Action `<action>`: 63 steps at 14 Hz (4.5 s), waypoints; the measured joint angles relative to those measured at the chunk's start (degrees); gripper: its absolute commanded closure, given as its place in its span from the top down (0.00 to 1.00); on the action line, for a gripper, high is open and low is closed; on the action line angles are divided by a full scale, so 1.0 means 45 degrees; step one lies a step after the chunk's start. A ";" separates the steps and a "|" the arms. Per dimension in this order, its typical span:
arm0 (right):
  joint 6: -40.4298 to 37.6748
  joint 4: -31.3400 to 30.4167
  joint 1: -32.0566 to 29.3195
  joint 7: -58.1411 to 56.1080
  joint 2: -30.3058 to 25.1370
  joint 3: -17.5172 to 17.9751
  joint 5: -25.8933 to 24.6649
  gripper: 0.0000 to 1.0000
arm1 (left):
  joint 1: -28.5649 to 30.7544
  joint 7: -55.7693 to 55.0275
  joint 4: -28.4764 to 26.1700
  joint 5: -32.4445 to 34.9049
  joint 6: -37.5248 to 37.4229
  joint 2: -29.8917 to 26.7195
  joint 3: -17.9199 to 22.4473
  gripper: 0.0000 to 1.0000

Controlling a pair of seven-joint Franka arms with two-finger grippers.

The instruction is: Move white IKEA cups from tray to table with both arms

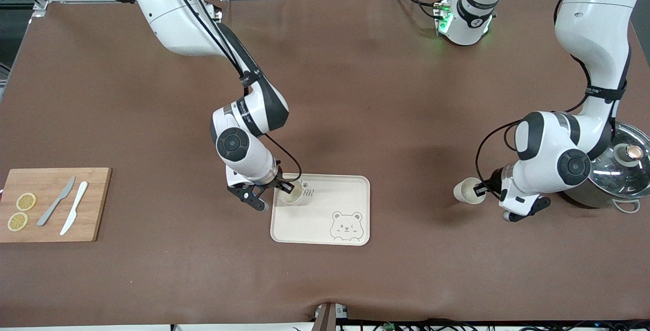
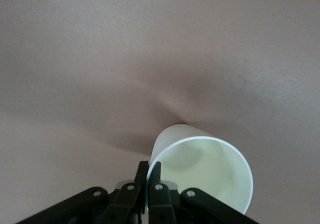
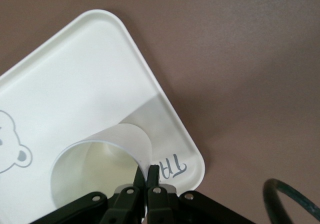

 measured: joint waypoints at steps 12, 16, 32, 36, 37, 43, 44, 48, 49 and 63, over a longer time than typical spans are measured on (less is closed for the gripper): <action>-0.2024 -0.4095 -0.2483 -0.6916 -0.4051 -0.0634 -0.0292 0.00 | -0.0052 0.0147 0.0689 0.0193 -0.0657 -0.1807 -0.0459 1.00; -0.1753 -0.6242 -0.4170 -1.0189 -0.5381 -0.0709 -0.1068 0.00 | -0.0016 0.0526 0.1847 0.0220 -0.2274 -0.2413 -0.0458 1.00; 0.1109 -0.8852 -0.7866 -1.6394 -0.5114 -0.0691 -0.1447 1.00 | 0.0009 0.1734 0.2701 0.0331 -0.6466 -0.5522 -0.0460 1.00; -0.1393 -0.7123 -0.7866 -1.6394 -0.5116 -0.0632 -0.1465 1.00 | 0.0000 0.2058 0.2884 0.0331 -0.7338 -0.5777 -0.0490 1.00; -0.2406 -0.6253 -0.7876 -1.6394 -0.5121 -0.0639 -0.1469 1.00 | 0.0001 0.2241 0.3010 0.0331 -0.7581 -0.5862 -0.0490 1.00; -0.6801 -0.0874 -0.7785 -1.6394 -0.5072 -0.0475 -0.1471 1.00 | 0.0008 0.3136 0.3263 0.0331 -0.8408 -0.6444 -0.0489 1.00; -0.7215 -0.0128 -0.7784 -1.6394 -0.5083 -0.0467 -0.1475 1.00 | 0.0009 0.3159 0.3270 0.0331 -0.8482 -0.6597 -0.0485 1.00; -0.8217 0.1332 -0.7799 -1.6394 -0.5228 -0.0479 -0.1477 1.00 | -0.0516 0.3205 0.2989 0.0132 -0.8549 -0.7148 -0.0046 1.00; -0.8556 0.1476 -0.7793 -1.6394 -0.5444 -0.0475 -0.1478 1.00 | -0.1049 0.3205 0.2793 0.0058 -0.8548 -0.7323 0.0513 1.00; -1.0906 -0.0738 -0.7780 -1.6156 -1.0292 -0.0436 -0.1883 1.00 | -0.1643 0.4078 0.1415 -0.0265 -0.8171 -0.8327 0.1639 1.00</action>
